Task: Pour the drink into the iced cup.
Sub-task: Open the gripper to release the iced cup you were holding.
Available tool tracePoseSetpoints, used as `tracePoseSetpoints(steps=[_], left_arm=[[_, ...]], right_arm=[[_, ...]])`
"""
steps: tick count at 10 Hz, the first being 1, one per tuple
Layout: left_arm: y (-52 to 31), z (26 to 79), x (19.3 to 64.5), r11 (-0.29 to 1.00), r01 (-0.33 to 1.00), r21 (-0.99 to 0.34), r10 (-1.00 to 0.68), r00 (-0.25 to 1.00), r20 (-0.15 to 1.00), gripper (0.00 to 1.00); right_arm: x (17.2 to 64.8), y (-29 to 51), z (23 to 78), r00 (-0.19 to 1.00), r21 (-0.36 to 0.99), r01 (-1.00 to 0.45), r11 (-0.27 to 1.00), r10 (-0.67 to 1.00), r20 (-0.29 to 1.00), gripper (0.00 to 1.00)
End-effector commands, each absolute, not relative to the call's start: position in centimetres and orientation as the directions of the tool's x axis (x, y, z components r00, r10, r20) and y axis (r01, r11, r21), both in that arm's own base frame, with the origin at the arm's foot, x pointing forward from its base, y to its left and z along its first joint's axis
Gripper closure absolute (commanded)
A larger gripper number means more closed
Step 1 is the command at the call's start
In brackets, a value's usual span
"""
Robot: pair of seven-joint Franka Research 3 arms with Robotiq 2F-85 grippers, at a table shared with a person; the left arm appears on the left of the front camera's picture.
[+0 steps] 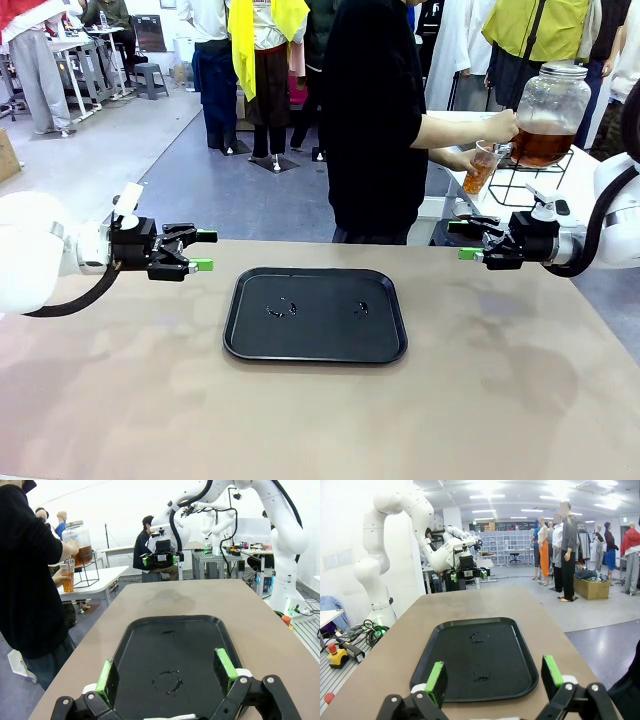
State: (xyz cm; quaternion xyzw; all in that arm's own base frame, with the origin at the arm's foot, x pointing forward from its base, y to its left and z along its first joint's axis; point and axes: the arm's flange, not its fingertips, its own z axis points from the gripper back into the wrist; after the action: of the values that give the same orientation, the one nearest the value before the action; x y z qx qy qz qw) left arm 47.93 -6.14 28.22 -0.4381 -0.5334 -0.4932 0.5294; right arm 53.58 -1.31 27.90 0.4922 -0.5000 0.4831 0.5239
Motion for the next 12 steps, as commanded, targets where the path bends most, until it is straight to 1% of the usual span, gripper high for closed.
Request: tracePoseSetpoints(steps=[1, 12], left_arm=[[-6.31, 28.37, 48.0, 0.136, 0.988, 0.075, -0.047, -0.069, 0.997, 0.0], [-6.31, 28.37, 48.0, 0.136, 0.988, 0.075, -0.047, -0.069, 0.997, 0.0]], right_arm=[[53.79, -1.33, 28.21, 0.031, 0.03, -0.998, 0.048, 0.016, 0.999, 0.0], [53.79, -1.33, 28.21, 0.031, 0.03, -0.998, 0.048, 0.016, 0.999, 0.0]])
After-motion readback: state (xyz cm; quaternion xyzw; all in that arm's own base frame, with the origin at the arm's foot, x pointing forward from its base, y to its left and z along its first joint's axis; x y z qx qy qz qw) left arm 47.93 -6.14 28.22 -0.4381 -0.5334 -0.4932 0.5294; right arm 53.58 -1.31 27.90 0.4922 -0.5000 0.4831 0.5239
